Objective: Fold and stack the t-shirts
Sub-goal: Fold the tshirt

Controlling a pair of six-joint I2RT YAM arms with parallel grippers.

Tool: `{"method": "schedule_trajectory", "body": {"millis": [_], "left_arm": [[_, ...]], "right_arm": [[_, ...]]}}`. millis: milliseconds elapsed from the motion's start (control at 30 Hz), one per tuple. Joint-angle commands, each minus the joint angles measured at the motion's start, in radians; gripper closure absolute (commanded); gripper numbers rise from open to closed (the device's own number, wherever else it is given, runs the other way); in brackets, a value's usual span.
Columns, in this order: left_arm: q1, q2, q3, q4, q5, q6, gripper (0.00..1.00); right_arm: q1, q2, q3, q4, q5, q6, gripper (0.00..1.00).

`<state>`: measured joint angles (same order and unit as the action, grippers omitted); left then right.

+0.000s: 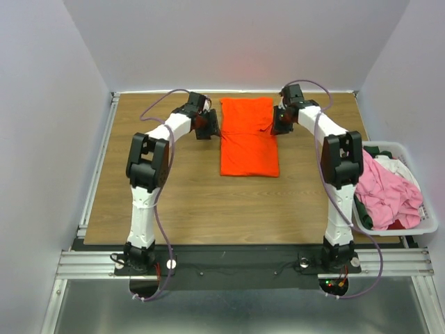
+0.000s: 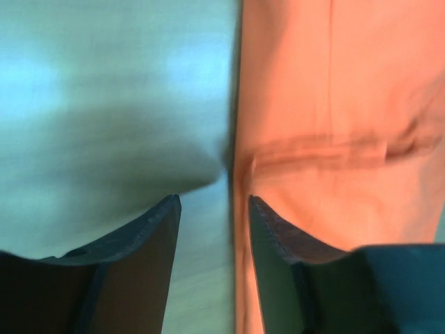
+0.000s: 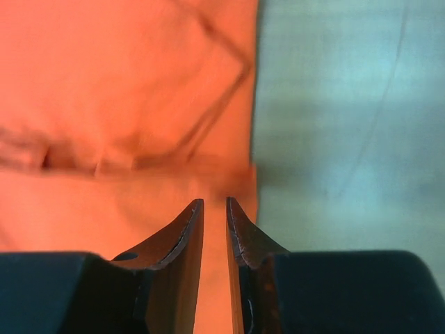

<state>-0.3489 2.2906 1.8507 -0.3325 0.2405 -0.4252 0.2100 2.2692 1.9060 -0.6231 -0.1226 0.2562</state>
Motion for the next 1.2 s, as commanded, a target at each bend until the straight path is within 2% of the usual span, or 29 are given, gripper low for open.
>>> {"method": "schedule_trajectory", "body": {"millis": [0, 33, 100, 133, 200, 267, 400, 600, 967, 1100, 1167], "left_arm": [[-0.028, -0.261, -0.163, 0.130, 0.115, -0.032, 0.36], [-0.047, -0.328, -0.251, 0.183, 0.144, -0.044, 0.34], [-0.067, -0.387, -0.329, 0.229, 0.167, -0.082, 0.32], [-0.090, -0.431, -0.396, 0.272, 0.189, -0.093, 0.34], [-0.116, -0.453, -0.436, 0.293, 0.187, -0.098, 0.37], [-0.145, -0.445, -0.461, 0.294, 0.181, -0.090, 0.49], [-0.157, -0.392, -0.485, 0.297, 0.187, -0.093, 0.63], [-0.162, -0.353, -0.564, 0.312, 0.188, -0.093, 0.72], [-0.118, -0.370, -0.745, 0.328, 0.152, -0.096, 0.75], [-0.101, -0.442, -0.746, 0.314, 0.128, -0.077, 0.73], [-0.094, -0.480, -0.731, 0.293, 0.118, -0.061, 0.69]], "right_arm": [[-0.015, -0.261, -0.135, 0.095, -0.109, 0.035, 0.74], [-0.020, -0.298, -0.219, 0.135, -0.153, 0.054, 0.74], [-0.021, -0.356, -0.313, 0.173, -0.198, 0.069, 0.74], [-0.021, -0.406, -0.350, 0.203, -0.230, 0.074, 0.74], [-0.021, -0.442, -0.451, 0.224, -0.249, 0.075, 0.74], [-0.021, -0.468, -0.507, 0.252, -0.246, 0.077, 0.74], [-0.023, -0.478, -0.594, 0.289, -0.279, 0.075, 0.74], [-0.021, -0.488, -0.683, 0.333, -0.285, 0.071, 0.75], [-0.021, -0.500, -0.756, 0.368, -0.279, 0.061, 0.75], [-0.021, -0.520, -0.745, 0.368, -0.308, 0.069, 0.75], [-0.021, -0.524, -0.737, 0.370, -0.374, 0.071, 0.78]]}}
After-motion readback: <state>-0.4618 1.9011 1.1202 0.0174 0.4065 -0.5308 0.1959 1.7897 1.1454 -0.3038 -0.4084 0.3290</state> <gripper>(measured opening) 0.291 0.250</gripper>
